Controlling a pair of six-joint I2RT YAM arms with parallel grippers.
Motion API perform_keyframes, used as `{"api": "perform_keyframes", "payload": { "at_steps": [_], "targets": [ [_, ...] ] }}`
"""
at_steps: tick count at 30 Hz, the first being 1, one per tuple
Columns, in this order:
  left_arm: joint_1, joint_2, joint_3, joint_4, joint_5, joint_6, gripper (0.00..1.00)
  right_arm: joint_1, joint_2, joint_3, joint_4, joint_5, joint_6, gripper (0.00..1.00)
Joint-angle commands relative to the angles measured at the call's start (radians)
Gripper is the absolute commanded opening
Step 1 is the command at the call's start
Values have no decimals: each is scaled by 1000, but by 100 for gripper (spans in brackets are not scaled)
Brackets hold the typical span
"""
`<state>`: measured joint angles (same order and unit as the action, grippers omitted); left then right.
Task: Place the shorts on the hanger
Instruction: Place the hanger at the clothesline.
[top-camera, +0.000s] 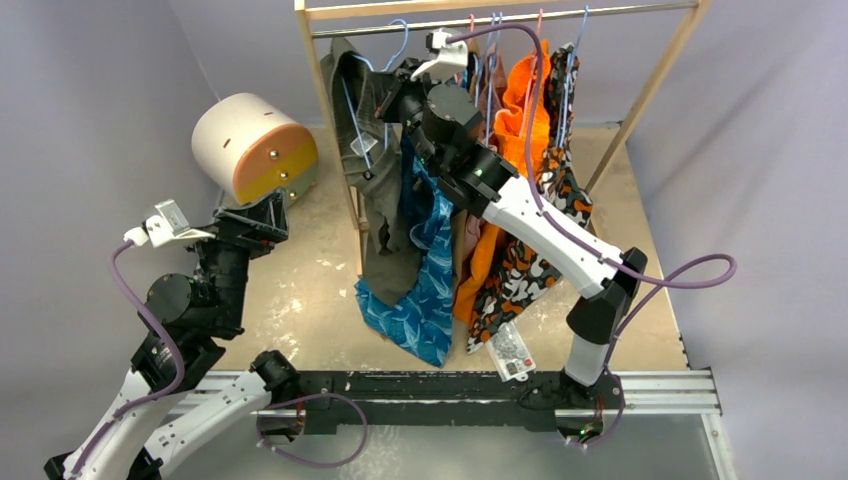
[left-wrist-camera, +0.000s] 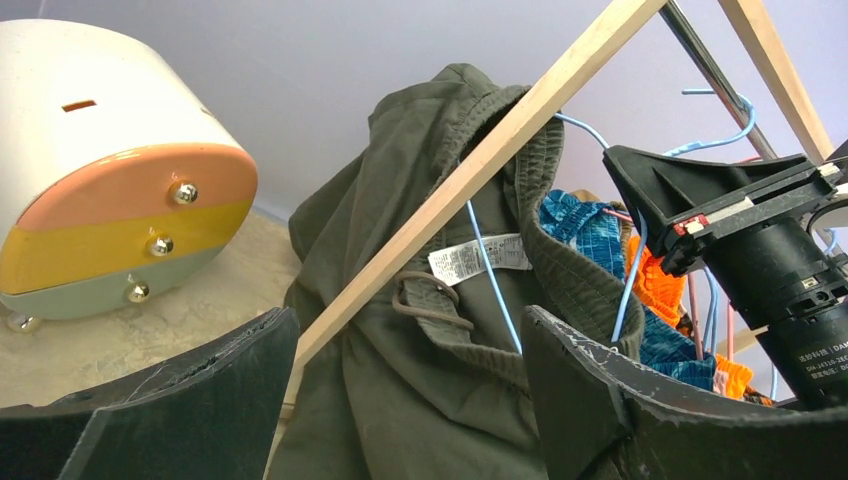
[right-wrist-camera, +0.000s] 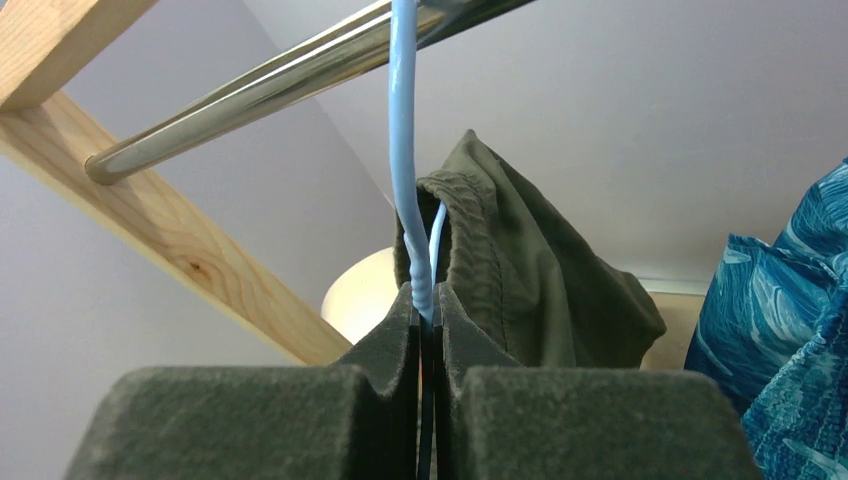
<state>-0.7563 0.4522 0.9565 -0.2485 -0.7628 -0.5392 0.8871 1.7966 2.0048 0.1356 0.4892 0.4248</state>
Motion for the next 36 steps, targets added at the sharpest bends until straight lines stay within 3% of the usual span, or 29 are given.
{"api": "perform_keyframes", "payload": {
  "at_steps": [1, 5, 10, 17, 27, 36],
  "targets": [
    [-5, 10, 2, 34, 11, 3, 81, -4, -45, 36, 32, -76, 2, 4],
    [-5, 13, 1, 32, 13, -5, 80, -4, -89, -17, 47, -111, -23, 30],
    [-6, 19, -3, 32, 19, -17, 80, -4, -132, -37, 6, -112, -26, 45],
    [-5, 26, -10, 25, 30, -39, 80, -4, -192, -54, -62, -120, -61, 54],
    [-5, -9, -34, -26, 17, -89, 79, -4, -245, -58, -333, -212, -144, 59],
    [-6, -37, -61, -84, -4, -129, 79, -4, -225, -81, -356, -264, -115, 64]
  ]
}}
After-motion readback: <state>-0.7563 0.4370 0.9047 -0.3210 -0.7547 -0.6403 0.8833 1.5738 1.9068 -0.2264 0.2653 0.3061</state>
